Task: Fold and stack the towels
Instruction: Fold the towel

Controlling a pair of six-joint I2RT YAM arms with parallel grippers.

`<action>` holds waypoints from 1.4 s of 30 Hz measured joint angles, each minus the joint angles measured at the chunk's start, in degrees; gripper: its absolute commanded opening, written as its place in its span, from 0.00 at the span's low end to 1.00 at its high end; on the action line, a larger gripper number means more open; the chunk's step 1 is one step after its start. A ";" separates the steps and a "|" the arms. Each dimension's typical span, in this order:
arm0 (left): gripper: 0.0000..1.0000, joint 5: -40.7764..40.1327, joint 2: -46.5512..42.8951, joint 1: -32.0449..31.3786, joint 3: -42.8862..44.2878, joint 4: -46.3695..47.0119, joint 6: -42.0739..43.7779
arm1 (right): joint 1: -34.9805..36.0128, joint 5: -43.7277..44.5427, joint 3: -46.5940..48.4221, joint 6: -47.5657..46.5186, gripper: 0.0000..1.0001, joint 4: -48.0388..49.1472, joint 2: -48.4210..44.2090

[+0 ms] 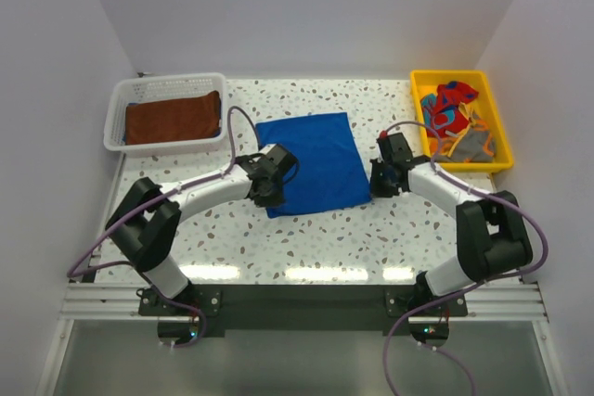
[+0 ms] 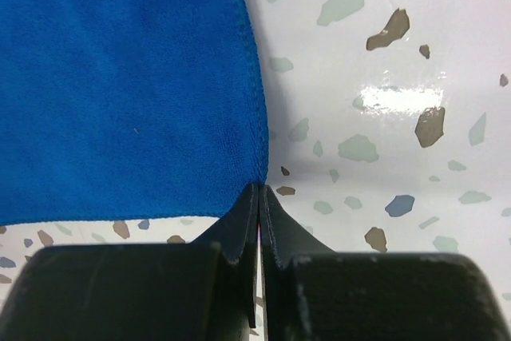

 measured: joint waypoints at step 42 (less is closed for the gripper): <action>0.00 -0.07 -8.50 8.31 0.20 2.62 3.82 | 0.11 -4.44 16.48 0.96 0.00 -0.87 0.52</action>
